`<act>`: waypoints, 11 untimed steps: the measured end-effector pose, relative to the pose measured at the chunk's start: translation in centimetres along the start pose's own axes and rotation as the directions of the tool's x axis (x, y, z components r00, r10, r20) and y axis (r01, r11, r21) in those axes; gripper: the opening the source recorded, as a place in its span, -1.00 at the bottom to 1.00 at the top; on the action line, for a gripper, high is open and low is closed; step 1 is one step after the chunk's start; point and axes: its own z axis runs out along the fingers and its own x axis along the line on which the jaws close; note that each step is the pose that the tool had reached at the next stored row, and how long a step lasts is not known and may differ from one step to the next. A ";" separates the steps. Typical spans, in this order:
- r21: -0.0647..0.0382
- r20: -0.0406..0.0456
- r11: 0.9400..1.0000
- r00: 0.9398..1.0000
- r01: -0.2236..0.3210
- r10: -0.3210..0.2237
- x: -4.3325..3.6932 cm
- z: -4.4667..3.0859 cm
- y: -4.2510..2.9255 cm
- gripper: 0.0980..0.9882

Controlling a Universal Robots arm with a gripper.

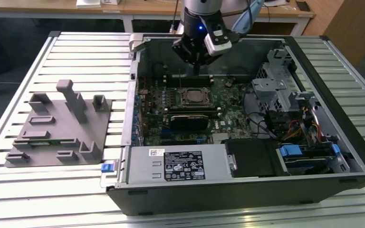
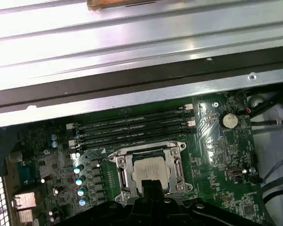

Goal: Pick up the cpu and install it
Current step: 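Install the first cpu locking lever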

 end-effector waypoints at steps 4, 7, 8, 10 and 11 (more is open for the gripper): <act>-0.002 -0.001 0.998 0.998 0.068 -0.068 0.01 0.03 -0.01 -0.95; -0.002 -0.002 0.996 0.996 0.090 -0.090 0.28 0.11 -0.06 -0.95; -0.003 -0.002 0.996 0.996 0.091 -0.091 0.49 0.12 -0.09 -0.95; -0.003 -0.002 0.996 0.996 0.093 -0.093 0.77 0.15 -0.14 -0.95; -0.003 -0.002 0.996 0.996 0.094 -0.094 0.89 0.15 -0.16 -0.95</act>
